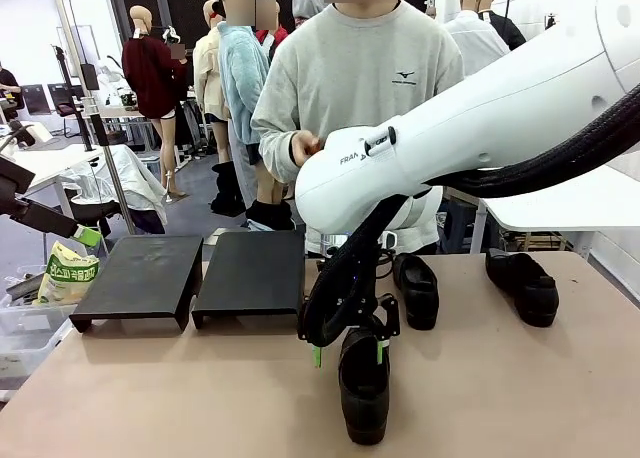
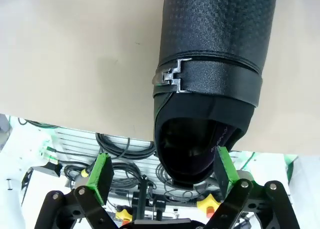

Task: Organize the shoes by placing them on the stand.
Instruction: Pick up one Shoe and place it in the middle of the table, then place the Shoe from the middle of the table onto the Shoes Stand.

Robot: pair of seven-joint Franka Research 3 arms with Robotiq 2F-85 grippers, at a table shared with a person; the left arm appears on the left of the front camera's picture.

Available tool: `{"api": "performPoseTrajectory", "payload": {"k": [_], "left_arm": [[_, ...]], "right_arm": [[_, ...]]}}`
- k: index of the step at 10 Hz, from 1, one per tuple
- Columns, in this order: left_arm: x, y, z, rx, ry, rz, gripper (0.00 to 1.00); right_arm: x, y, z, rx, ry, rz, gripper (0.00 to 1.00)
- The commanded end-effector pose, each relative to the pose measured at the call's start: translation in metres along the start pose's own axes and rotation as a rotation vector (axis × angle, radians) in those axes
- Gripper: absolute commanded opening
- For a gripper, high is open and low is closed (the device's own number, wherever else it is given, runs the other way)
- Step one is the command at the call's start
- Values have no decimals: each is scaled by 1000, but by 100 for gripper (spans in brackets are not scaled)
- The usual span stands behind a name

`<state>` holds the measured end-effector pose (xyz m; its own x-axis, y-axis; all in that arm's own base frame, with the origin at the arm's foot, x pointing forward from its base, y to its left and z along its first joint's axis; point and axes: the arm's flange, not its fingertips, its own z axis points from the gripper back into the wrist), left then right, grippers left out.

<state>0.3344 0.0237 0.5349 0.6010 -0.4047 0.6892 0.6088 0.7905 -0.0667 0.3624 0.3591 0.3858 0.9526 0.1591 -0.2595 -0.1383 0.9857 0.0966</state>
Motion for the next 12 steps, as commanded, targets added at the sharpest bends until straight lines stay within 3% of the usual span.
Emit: {"api": "performPoseTrajectory", "payload": {"k": [1, 7, 10, 12], "left_arm": [[-1, 2, 0, -9, -4, -4, 100], [-1, 2, 0, -9, -4, -4, 100], [-1, 2, 0, -9, -4, -4, 100], [-1, 2, 0, -9, -4, -4, 100]], "right_arm": [[-6, -4, -2, 2, -2, 0, 100], [-1, -2, 3, -2, 1, -5, 100], [-58, 1, 76, -151, -217, 118, 100], [-81, -29, 99, -201, -216, 81, 100]]}}
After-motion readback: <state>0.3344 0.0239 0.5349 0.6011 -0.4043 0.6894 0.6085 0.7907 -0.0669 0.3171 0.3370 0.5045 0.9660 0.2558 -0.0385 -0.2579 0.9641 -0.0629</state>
